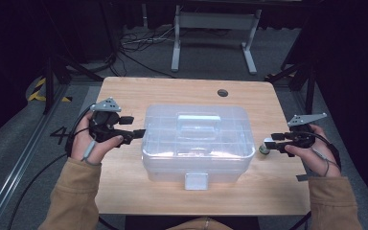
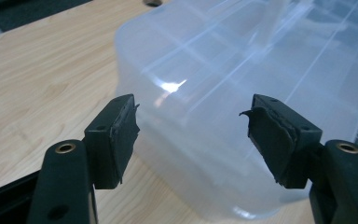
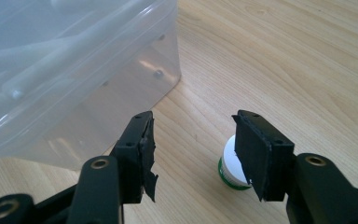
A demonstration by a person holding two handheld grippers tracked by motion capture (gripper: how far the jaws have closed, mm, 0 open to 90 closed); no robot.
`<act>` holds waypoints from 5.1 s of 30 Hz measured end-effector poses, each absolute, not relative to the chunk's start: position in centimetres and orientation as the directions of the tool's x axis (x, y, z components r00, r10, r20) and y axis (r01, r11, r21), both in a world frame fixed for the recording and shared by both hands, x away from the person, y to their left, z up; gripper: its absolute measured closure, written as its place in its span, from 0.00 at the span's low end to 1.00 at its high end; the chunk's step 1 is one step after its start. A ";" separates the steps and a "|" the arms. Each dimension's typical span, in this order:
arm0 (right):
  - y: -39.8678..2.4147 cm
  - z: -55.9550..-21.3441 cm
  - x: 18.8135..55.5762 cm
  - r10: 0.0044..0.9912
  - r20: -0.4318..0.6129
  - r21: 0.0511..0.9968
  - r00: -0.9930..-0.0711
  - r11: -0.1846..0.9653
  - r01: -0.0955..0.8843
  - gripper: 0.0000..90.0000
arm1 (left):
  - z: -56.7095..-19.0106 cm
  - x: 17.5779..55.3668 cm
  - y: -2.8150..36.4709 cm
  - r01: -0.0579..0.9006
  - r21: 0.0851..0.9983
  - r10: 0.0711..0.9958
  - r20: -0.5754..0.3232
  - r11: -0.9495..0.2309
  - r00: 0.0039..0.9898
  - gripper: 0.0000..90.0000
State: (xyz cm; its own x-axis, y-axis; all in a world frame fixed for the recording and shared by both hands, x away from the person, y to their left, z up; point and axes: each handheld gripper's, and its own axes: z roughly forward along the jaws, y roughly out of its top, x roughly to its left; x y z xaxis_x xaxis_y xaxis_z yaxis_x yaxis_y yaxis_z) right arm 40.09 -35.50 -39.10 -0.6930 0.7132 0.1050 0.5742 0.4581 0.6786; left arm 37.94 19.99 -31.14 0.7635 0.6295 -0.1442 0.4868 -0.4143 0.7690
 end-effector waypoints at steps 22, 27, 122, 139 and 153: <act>-36.3 -39.3 38.5 0.718 0.085 0.682 -0.691 0.464 0.566 0.51 | -31.0 40.4 11.8 0.425 0.761 0.519 -0.137 -0.490 0.844 0.34; -36.5 -39.4 38.1 0.720 0.089 0.679 -0.688 0.461 0.571 0.52 | -31.4 40.9 10.5 0.423 0.756 0.498 -0.149 -0.500 0.854 0.37; -31.3 -37.3 35.0 0.434 0.200 0.854 -0.878 0.362 0.374 1.00 | -26.7 45.8 9.8 0.529 0.678 0.543 -0.223 -0.511 0.810 0.82; -31.3 -36.8 35.0 0.444 0.169 0.863 -0.880 0.365 0.350 1.00 | -25.4 44.2 11.5 0.499 0.735 0.555 -0.202 -0.458 0.807 0.70; -31.0 -35.9 35.4 0.462 0.157 0.889 -0.873 0.318 0.329 1.00 | -22.9 40.0 13.3 0.442 0.788 0.540 -0.169 -0.428 0.824 0.80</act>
State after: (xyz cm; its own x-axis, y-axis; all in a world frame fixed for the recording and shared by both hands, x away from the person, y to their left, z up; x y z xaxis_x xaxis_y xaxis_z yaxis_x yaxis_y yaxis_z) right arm 35.43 -31.01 -35.93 -0.8727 0.4622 0.1573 0.3287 0.3179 0.8893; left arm 39.98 13.35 -22.90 0.8244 0.5402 -0.1692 0.4423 -0.4282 0.7880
